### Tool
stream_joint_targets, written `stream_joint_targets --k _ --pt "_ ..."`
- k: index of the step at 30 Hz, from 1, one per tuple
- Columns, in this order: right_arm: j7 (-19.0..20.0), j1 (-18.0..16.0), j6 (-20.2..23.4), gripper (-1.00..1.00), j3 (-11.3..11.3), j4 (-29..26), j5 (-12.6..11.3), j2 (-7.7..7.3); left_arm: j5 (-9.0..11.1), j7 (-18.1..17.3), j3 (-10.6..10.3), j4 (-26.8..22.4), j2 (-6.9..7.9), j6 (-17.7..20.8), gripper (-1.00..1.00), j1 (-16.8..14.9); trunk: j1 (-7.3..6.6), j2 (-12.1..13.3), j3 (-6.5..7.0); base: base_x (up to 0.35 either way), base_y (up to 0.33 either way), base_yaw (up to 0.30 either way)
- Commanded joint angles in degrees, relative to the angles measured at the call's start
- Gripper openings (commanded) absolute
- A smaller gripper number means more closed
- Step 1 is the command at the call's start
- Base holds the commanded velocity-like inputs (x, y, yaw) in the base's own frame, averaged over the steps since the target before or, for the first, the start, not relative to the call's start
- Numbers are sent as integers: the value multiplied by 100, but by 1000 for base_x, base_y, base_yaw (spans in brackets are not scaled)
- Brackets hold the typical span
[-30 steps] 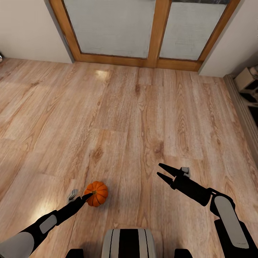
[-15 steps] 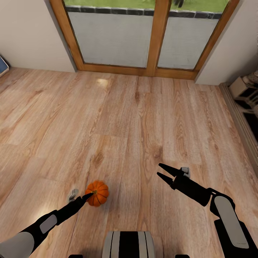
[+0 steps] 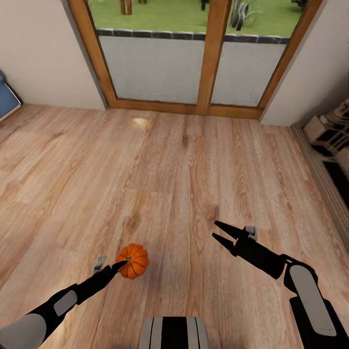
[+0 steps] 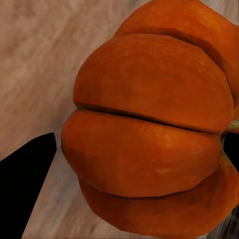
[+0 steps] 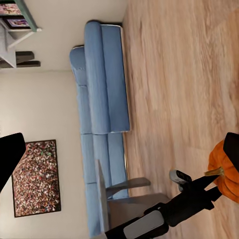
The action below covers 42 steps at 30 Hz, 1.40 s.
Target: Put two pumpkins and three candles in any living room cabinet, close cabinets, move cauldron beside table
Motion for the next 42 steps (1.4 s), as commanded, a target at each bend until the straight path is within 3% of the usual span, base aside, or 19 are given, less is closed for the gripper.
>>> stream_joint_targets --k 1,31,36,42 --pt "59 -3 20 100 -8 1 61 1 45 6 -27 0 4 46 -100 -2 -3 0 20 0 0 0" --pt "-36 -3 20 100 -22 9 168 -17 31 143 -12 2 2 -23 -100 -2 -81 40 684 0 0 0" --pt "-355 -3 20 100 -32 10 260 -45 31 729 -32 -5 3 1 -100 -5 -93 47 795 0 0 0" --pt "-1066 -3 20 100 -49 8 285 -59 27 1504 -35 -292 89 64 -100 -50 -109 55 928 0 0 0"
